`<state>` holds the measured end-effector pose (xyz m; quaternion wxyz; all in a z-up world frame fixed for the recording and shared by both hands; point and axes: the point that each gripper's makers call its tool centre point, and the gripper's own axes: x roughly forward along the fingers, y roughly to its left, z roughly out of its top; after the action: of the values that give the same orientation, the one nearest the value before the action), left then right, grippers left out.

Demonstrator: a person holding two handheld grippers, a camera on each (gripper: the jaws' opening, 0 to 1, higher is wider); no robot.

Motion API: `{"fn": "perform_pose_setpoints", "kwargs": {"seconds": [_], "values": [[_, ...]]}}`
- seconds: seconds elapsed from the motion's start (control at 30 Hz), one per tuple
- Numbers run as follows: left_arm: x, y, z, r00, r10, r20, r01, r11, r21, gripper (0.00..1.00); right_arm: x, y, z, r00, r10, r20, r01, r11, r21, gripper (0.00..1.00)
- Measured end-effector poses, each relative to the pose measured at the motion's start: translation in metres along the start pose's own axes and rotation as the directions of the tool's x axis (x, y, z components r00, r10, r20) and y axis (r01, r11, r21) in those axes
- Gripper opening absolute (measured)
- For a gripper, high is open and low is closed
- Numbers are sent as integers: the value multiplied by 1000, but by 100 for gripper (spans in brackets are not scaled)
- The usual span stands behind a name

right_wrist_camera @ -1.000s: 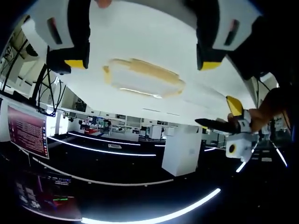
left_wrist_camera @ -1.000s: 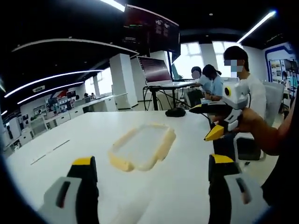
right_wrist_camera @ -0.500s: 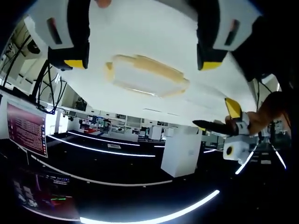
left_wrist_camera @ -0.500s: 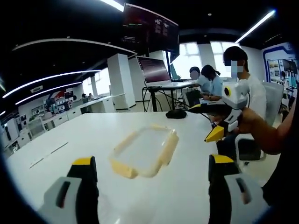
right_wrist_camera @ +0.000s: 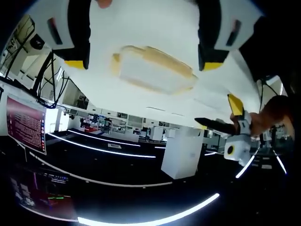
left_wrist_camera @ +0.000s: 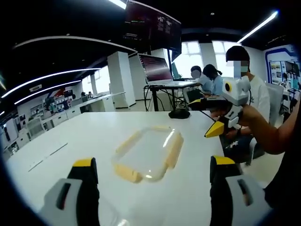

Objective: Snap each plastic latch of the storage box into its locked position after aligning the lid with the box until every specified latch is closed and the lid sits flush.

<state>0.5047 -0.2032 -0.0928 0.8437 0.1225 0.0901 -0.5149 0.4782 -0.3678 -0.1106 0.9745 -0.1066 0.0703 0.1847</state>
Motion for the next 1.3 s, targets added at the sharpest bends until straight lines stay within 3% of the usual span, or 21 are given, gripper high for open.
{"fn": "perform_pose_setpoints", "kwargs": {"seconds": [0.33,0.43,0.5,0.6,0.8,1.03,1.1,1.3], "values": [[3,3,5,1000,2,-19,-1,999,33,100,3,-8,2,1000,-3,-12,3,1000,-18,96],[6,12,7,1000,-1,-28,2,1000,25,100,3,-11,5,1000,-5,-13,5,1000,-25,96],[6,20,3,998,31,-53,-32,999,-16,99,4,-12,6,1000,-6,-14,6,999,-33,96],[6,23,5,998,34,-47,-34,999,3,99,5,-14,7,1000,-6,-15,5,999,-41,96],[11,23,6,998,7,-56,-7,1000,2,99,8,-18,6,1000,-7,-27,6,999,-49,96],[16,20,1,991,-41,-128,50,996,69,99,14,-27,3,999,-6,-47,3,998,-61,96],[17,22,4,991,-52,-127,55,998,18,98,17,-29,3,999,-2,-51,-2,997,-74,96],[19,29,10,990,-48,-133,54,997,46,97,20,-31,1,998,0,-66,-6,997,-83,96]]}}
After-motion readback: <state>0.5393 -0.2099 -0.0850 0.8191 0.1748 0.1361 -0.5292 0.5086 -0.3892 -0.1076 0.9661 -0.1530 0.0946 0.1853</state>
